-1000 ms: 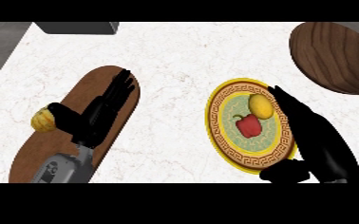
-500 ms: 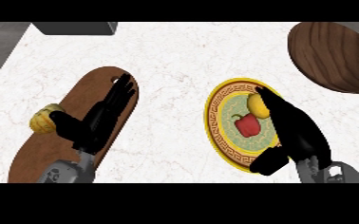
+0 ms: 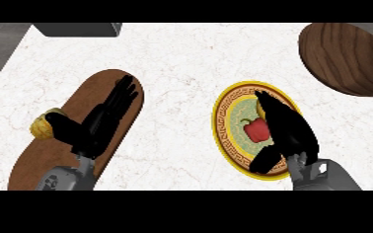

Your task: Pick the bell pepper from the plate and place it in the bowl

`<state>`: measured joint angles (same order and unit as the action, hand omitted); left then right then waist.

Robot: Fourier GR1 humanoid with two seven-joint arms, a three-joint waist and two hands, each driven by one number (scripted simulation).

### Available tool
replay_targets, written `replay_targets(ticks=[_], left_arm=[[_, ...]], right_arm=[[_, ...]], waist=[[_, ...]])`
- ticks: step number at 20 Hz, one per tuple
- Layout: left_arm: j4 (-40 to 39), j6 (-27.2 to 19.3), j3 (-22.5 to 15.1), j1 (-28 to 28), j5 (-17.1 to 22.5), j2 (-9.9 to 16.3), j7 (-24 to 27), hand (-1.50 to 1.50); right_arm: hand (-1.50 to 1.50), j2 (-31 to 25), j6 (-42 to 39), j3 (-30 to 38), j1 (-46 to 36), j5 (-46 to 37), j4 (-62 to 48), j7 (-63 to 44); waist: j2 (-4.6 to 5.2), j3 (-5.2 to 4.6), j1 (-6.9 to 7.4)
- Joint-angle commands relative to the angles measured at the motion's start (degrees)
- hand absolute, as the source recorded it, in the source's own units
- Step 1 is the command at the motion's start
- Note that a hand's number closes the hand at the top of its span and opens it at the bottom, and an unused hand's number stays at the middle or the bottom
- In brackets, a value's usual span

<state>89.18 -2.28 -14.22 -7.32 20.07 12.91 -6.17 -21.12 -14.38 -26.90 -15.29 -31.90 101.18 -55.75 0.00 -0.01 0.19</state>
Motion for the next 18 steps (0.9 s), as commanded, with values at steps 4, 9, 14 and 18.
replay_targets(ticks=[4, 9, 14, 18], left_arm=[[1.37, 0.62, 1.54, -1.21, -2.55, -2.56, -2.56, 0.0], [-0.71, 4.24, 4.63, -0.36, -2.97, -3.08, -1.66, 0.0], [-3.9, 3.56, 2.72, 0.85, -7.45, -7.2, 2.58, 0.0], [4.49, 4.6, 5.43, 0.88, -5.3, -4.71, -6.82, 0.0]], right_arm=[[-1.5, 4.8, -0.66, 0.45, 1.84, -6.96, -4.71, 2.27], [-1.5, 6.12, -2.33, 4.59, 2.68, -9.7, -6.81, 6.09], [-1.5, 8.03, -0.46, 6.3, 3.79, -13.08, -8.51, 9.33], [-1.5, 10.64, -0.67, 8.28, 2.23, -14.95, -11.19, 9.57]], waist=[[-0.01, 0.01, -0.12], [-0.01, 0.01, -0.16], [0.0, 0.01, -0.19], [-0.03, 0.01, -0.04]])
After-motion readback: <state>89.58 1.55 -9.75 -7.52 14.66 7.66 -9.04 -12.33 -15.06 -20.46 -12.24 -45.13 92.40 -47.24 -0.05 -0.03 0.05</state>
